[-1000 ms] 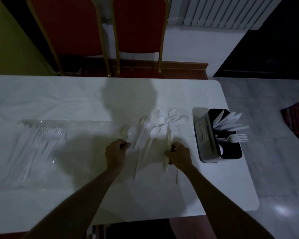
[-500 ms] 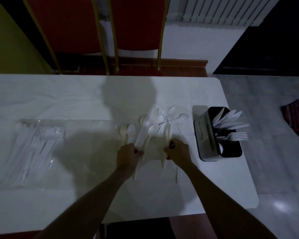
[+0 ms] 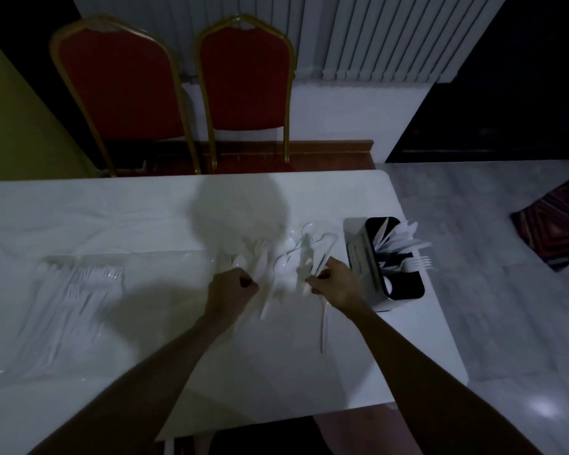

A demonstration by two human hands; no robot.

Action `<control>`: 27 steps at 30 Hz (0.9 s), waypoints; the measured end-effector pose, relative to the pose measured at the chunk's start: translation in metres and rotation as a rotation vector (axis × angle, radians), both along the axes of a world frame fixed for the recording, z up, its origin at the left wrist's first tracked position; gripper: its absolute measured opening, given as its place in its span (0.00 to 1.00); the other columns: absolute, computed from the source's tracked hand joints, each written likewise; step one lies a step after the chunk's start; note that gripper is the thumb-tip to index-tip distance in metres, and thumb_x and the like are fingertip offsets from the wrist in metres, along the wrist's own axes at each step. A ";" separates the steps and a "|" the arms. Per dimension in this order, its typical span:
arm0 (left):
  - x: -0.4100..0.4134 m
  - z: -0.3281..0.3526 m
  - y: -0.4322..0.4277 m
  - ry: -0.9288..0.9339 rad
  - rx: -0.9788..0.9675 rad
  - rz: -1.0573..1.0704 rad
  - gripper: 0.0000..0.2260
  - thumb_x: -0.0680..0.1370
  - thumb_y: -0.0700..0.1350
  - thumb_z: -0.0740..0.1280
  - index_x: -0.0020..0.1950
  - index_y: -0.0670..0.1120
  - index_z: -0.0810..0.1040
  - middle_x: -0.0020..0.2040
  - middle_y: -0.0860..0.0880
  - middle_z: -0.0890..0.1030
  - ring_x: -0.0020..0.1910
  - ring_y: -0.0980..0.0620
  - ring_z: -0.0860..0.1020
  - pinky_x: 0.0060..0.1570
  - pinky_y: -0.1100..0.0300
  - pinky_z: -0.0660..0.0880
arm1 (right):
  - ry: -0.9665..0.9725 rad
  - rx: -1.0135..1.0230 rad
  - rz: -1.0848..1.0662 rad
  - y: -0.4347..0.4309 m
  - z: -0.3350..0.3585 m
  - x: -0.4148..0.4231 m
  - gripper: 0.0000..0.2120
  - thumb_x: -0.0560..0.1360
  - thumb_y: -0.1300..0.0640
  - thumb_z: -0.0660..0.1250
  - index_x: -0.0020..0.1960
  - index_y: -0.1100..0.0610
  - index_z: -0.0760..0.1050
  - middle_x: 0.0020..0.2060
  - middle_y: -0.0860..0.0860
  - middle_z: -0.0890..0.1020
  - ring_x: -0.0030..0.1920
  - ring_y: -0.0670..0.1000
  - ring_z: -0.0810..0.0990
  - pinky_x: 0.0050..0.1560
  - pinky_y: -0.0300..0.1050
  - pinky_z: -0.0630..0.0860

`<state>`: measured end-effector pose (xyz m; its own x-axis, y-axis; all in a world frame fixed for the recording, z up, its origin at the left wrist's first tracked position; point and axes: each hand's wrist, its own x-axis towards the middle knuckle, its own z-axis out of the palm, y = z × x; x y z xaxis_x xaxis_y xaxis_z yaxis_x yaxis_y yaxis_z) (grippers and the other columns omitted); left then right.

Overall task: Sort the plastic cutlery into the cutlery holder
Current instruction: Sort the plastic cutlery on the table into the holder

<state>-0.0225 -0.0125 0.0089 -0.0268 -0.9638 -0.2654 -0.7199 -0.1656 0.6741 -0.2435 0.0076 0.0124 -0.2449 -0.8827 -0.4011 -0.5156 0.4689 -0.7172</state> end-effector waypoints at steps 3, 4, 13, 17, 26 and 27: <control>-0.018 0.024 -0.022 0.070 -0.098 -0.011 0.04 0.70 0.43 0.72 0.42 0.43 0.81 0.38 0.48 0.83 0.35 0.53 0.78 0.32 0.70 0.68 | 0.018 -0.076 0.010 -0.005 0.030 -0.011 0.06 0.73 0.60 0.71 0.43 0.58 0.75 0.38 0.58 0.84 0.31 0.42 0.82 0.35 0.34 0.79; -0.031 0.035 -0.030 0.109 -0.134 -0.026 0.05 0.70 0.43 0.73 0.43 0.43 0.81 0.38 0.48 0.83 0.35 0.54 0.78 0.31 0.73 0.67 | 0.026 -0.122 0.015 -0.007 0.043 -0.021 0.07 0.73 0.59 0.72 0.42 0.60 0.75 0.36 0.58 0.83 0.28 0.38 0.79 0.32 0.30 0.75; -0.146 0.097 -0.055 0.513 -0.267 -0.106 0.07 0.72 0.42 0.73 0.44 0.47 0.76 0.39 0.55 0.82 0.38 0.62 0.81 0.39 0.66 0.78 | 0.155 -0.352 -0.201 -0.020 0.130 -0.128 0.11 0.67 0.55 0.77 0.41 0.63 0.83 0.36 0.54 0.86 0.38 0.53 0.85 0.47 0.54 0.82; -0.184 0.089 -0.044 0.497 -0.234 -0.156 0.07 0.72 0.40 0.72 0.40 0.43 0.74 0.35 0.49 0.82 0.37 0.55 0.81 0.35 0.67 0.72 | 0.236 -0.278 -0.214 -0.014 0.119 -0.160 0.09 0.67 0.54 0.77 0.40 0.60 0.83 0.34 0.53 0.86 0.36 0.53 0.85 0.46 0.55 0.82; -0.230 0.061 -0.031 0.475 -0.255 -0.104 0.06 0.72 0.41 0.70 0.41 0.44 0.73 0.34 0.46 0.83 0.36 0.47 0.82 0.37 0.52 0.78 | 0.285 -0.250 -0.161 -0.021 0.091 -0.174 0.11 0.70 0.56 0.75 0.47 0.64 0.82 0.43 0.56 0.86 0.39 0.52 0.84 0.45 0.46 0.81; -0.231 0.063 -0.031 0.489 -0.284 -0.098 0.06 0.73 0.41 0.70 0.41 0.44 0.73 0.35 0.47 0.83 0.36 0.50 0.82 0.37 0.56 0.78 | 0.273 -0.238 -0.137 -0.022 0.092 -0.176 0.12 0.70 0.57 0.76 0.49 0.64 0.82 0.44 0.56 0.86 0.38 0.51 0.84 0.43 0.43 0.81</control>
<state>-0.2540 -0.0431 0.0724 -0.1737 -0.9823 0.0697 -0.3164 0.1226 0.9407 -0.4196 -0.0147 0.1040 -0.4366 -0.8948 -0.0929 -0.6468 0.3840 -0.6589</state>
